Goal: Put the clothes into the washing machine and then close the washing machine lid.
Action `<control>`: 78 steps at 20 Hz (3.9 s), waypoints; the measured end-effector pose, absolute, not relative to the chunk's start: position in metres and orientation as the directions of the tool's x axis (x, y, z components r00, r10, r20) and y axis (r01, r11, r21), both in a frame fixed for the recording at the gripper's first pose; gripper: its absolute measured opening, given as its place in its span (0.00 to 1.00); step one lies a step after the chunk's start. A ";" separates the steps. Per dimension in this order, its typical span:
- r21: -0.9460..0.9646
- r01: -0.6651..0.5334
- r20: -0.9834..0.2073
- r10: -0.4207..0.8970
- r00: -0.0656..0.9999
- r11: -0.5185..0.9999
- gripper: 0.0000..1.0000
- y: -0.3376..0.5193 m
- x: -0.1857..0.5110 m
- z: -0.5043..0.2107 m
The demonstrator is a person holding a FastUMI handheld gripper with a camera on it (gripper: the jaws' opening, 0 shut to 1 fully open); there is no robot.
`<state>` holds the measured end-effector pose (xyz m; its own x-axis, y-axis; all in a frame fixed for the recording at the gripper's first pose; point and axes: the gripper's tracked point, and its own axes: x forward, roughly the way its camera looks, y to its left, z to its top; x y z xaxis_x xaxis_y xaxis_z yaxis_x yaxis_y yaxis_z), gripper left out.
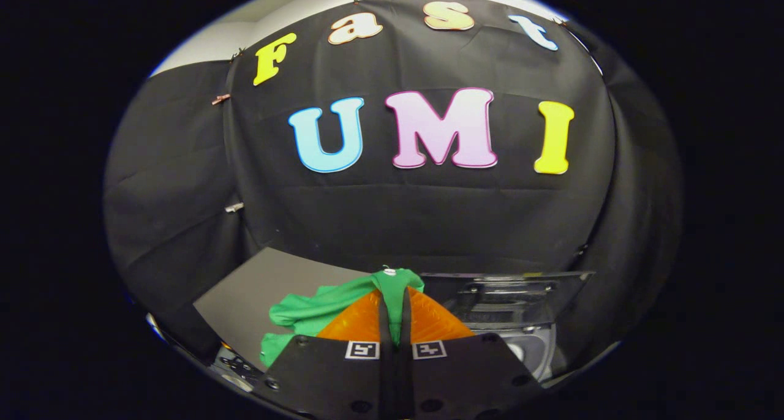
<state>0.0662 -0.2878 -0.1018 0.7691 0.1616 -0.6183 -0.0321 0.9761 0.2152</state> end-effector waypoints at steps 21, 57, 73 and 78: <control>0.221 0.024 -0.751 0.155 0.642 0.975 0.05 -0.425 0.039 -0.267; 0.202 0.126 -0.778 0.081 0.622 0.971 1.00 -0.415 0.018 -0.371; 0.179 0.120 -0.532 -0.006 0.847 0.977 0.99 -0.438 0.108 -0.218; 0.023 0.182 -0.495 -0.147 0.857 0.983 0.99 -0.489 0.196 -0.231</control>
<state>0.1957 -0.4895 -0.2305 0.8565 -0.1471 -0.4947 0.1824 0.9829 0.0235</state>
